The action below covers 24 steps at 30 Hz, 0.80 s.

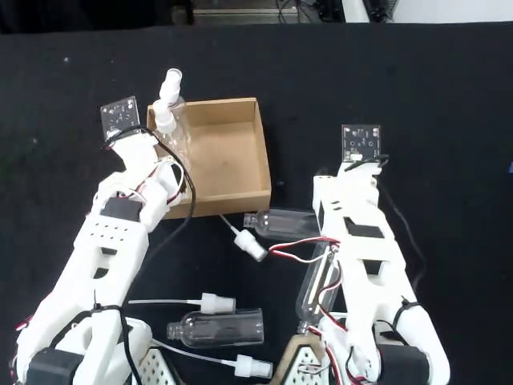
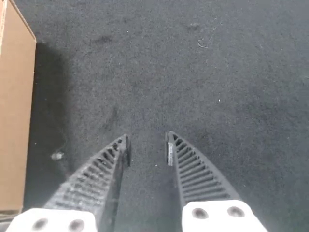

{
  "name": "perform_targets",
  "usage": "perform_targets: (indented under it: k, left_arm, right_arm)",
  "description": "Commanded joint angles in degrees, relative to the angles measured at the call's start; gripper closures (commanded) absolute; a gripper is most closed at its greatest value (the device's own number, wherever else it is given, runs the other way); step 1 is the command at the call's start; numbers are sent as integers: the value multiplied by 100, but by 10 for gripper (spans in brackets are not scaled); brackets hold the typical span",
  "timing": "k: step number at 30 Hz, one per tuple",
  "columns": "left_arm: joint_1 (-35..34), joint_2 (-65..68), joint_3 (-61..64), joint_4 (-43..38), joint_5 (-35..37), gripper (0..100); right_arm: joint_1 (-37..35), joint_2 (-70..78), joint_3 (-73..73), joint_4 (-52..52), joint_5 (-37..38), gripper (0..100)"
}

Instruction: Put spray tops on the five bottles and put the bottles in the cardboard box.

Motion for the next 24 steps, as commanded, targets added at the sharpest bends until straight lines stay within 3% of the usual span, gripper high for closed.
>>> perform_targets:
  k: [1,12,24]
  left_arm:
    - [66,-18,136,-598,0,971]
    - [84,-18,303,-818,0,971]
    - [154,510,-778,475,9,971]
  right_arm:
    - [53,4,-365,-167,18,899]
    - [53,4,-365,-167,18,899]
    - [53,4,-365,-167,35,899]
